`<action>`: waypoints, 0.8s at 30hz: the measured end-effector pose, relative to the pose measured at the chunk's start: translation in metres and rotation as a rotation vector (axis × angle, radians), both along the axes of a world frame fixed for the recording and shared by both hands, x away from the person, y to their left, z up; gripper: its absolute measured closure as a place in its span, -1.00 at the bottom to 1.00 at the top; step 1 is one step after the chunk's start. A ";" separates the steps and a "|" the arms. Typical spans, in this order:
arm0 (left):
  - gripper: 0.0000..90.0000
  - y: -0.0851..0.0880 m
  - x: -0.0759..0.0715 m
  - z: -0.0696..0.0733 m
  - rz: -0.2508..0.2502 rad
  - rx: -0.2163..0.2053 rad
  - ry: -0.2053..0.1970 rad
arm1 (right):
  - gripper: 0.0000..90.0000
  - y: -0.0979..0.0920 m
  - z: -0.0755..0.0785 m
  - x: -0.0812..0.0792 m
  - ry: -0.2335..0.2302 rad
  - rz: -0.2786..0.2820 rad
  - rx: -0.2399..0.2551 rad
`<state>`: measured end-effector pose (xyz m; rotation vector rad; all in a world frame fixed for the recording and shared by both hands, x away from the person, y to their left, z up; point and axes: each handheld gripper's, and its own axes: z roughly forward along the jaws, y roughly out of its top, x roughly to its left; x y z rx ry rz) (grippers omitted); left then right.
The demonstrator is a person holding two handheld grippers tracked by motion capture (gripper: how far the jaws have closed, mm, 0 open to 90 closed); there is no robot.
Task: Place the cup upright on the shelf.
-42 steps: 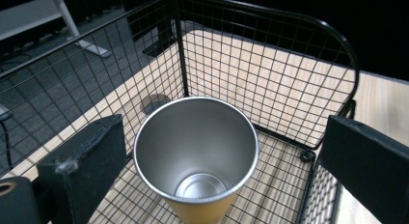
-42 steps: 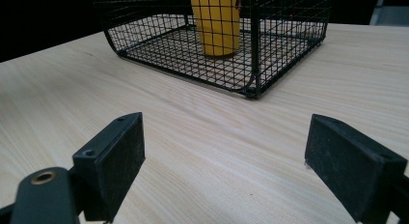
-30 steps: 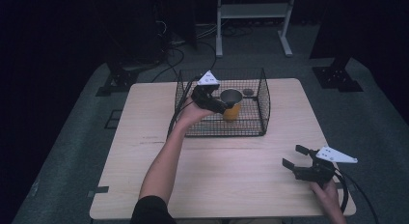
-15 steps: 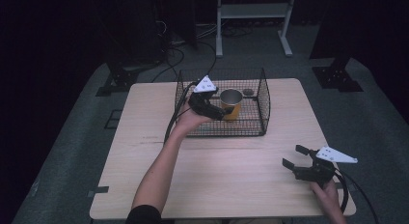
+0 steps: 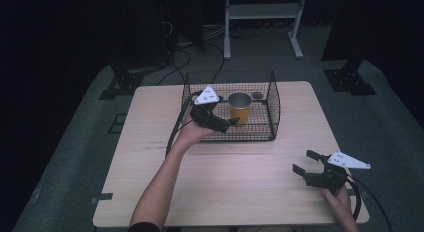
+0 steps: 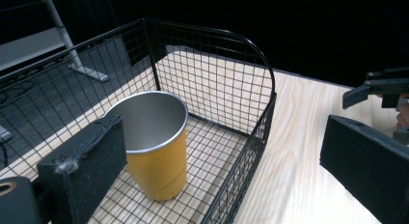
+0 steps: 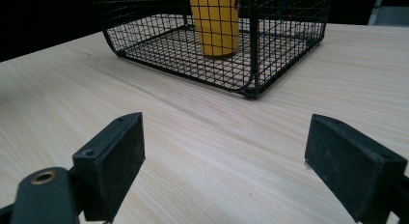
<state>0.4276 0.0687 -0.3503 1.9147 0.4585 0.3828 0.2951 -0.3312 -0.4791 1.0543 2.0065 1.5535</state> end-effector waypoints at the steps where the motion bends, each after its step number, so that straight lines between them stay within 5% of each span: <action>1: -0.95 0.001 -0.002 0.000 -0.001 0.001 0.002 | -0.71 0.000 0.000 0.000 0.000 0.000 0.000; 24: -0.95 0.017 -0.033 -0.009 0.012 -0.019 -0.015 | -0.71 0.000 0.000 0.000 0.001 0.000 0.001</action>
